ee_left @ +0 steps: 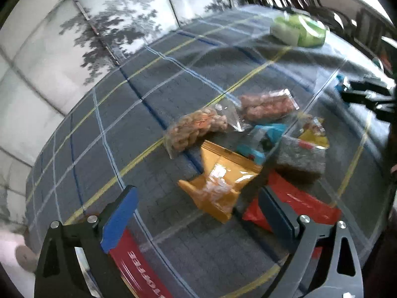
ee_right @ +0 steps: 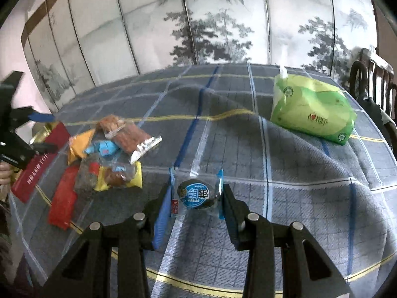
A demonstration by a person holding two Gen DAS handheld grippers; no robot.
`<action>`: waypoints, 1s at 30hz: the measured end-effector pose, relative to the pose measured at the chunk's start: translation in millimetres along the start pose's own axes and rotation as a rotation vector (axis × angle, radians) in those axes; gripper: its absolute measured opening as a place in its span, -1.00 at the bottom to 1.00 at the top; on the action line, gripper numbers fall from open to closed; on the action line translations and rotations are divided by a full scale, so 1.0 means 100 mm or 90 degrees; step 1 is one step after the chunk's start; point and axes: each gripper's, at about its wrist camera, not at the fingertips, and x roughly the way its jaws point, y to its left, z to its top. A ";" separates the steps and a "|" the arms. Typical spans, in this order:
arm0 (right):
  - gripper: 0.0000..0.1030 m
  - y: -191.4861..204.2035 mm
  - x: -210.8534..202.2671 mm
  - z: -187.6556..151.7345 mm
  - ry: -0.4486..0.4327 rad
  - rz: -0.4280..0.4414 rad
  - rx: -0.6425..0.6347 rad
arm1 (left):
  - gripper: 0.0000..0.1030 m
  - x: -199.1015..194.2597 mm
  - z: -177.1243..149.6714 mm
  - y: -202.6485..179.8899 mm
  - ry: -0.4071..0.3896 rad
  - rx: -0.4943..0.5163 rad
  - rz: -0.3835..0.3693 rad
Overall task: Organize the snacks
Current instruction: 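Grasp the orange snack bag with the left gripper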
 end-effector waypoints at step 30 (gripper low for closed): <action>-0.22 -0.11 0.11 -0.06 0.039 -0.006 0.046 | -0.21 -0.54 -0.55 -0.16 0.032 -0.325 0.069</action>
